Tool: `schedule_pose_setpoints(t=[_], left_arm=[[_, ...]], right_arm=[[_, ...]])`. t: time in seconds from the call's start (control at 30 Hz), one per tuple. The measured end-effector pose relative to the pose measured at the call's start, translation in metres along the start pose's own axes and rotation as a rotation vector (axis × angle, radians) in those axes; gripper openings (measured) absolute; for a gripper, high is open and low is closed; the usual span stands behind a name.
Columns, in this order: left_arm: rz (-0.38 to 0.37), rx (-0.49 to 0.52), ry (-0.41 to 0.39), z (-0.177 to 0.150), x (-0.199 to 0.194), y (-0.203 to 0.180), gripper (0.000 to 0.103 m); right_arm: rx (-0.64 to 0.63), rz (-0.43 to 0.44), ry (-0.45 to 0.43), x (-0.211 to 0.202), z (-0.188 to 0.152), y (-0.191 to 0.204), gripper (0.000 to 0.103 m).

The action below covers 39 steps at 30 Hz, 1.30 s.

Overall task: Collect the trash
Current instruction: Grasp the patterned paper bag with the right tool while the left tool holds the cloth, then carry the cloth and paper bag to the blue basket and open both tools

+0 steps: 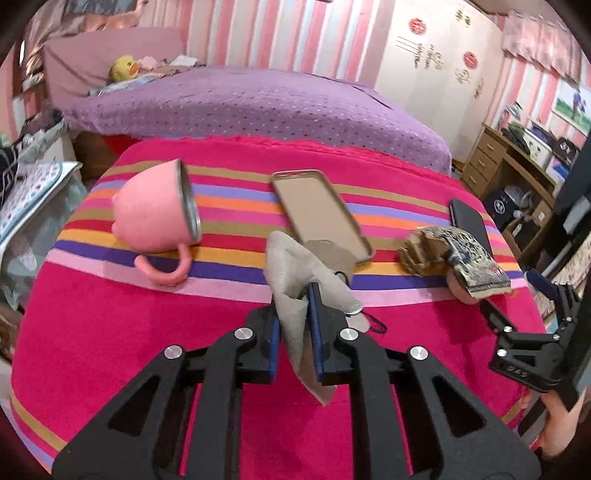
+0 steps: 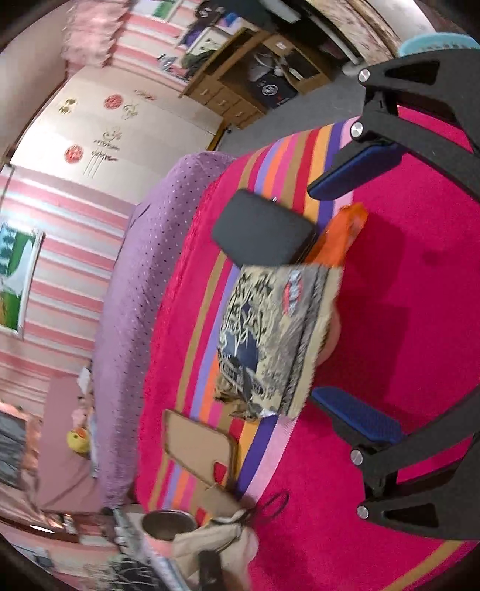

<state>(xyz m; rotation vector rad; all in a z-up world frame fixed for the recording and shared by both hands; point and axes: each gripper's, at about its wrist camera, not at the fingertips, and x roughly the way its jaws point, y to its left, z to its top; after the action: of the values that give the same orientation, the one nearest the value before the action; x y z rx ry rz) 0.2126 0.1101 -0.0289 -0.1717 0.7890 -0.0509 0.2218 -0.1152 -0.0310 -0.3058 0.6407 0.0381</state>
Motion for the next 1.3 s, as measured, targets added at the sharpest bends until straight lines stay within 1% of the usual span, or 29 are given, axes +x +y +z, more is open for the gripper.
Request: schedule_pose_setpoints(t=[0.1, 0.2, 0.27, 0.33, 0.37, 0.4, 0.43, 0.47, 0.53, 0.6, 0.73, 0.9, 1.0, 1.13, 1.23, 1.3], left_arm=[[-0.002, -0.008, 0.008, -0.001, 0.004, 0.003, 0.012], [0.0, 0.001, 0.007, -0.001, 0.004, 0.002, 0.012], [-0.002, -0.002, 0.003, 0.0, 0.003, 0.002, 0.012], [-0.001, -0.006, -0.001, 0.001, 0.002, 0.003, 0.012], [0.002, -0.008, -0.003, 0.001, 0.002, 0.004, 0.012], [0.004, -0.008, -0.005, 0.0, 0.001, 0.004, 0.012], [0.005, -0.009, -0.006, 0.0, 0.001, 0.004, 0.012], [0.005, -0.009, -0.007, 0.0, 0.001, 0.004, 0.012], [0.008, -0.006, -0.01, -0.001, 0.0, 0.003, 0.012], [0.007, -0.005, -0.014, -0.002, -0.002, 0.001, 0.012], [-0.002, 0.002, -0.03, 0.001, -0.007, -0.005, 0.011], [-0.011, 0.037, -0.046, 0.001, -0.013, -0.02, 0.01], [-0.012, 0.066, -0.056, 0.0, -0.018, -0.033, 0.01], [-0.019, 0.089, -0.057, -0.004, -0.019, -0.045, 0.01], [-0.009, 0.106, -0.051, -0.006, -0.015, -0.05, 0.01], [-0.005, 0.108, -0.052, -0.006, -0.015, -0.052, 0.009]], right_arm=[[-0.055, -0.017, 0.007, 0.008, 0.01, 0.014, 0.098], [-0.082, -0.013, 0.013, 0.013, 0.019, 0.021, 0.097], [-0.086, 0.002, -0.001, 0.011, 0.023, 0.023, 0.091], [-0.078, 0.038, 0.01, 0.01, 0.026, 0.022, 0.067], [-0.073, 0.054, 0.015, 0.011, 0.026, 0.022, 0.058], [-0.064, 0.078, 0.02, 0.011, 0.026, 0.021, 0.043], [-0.056, 0.094, 0.021, 0.011, 0.025, 0.018, 0.034], [-0.047, 0.109, 0.015, 0.01, 0.024, 0.016, 0.032], [-0.043, 0.13, 0.002, 0.006, 0.021, 0.014, 0.022], [-0.042, 0.137, -0.013, 0.002, 0.018, 0.009, 0.014], [0.018, 0.149, -0.065, -0.011, 0.016, -0.009, 0.008], [0.086, 0.158, -0.1, -0.028, 0.012, -0.04, 0.007], [0.116, 0.154, -0.1, -0.035, 0.006, -0.056, 0.006], [0.151, 0.145, -0.077, -0.035, -0.007, -0.072, 0.006], [0.19, 0.162, -0.064, -0.031, -0.014, -0.08, 0.005], [0.2, 0.164, -0.072, -0.031, -0.016, -0.084, 0.004]])
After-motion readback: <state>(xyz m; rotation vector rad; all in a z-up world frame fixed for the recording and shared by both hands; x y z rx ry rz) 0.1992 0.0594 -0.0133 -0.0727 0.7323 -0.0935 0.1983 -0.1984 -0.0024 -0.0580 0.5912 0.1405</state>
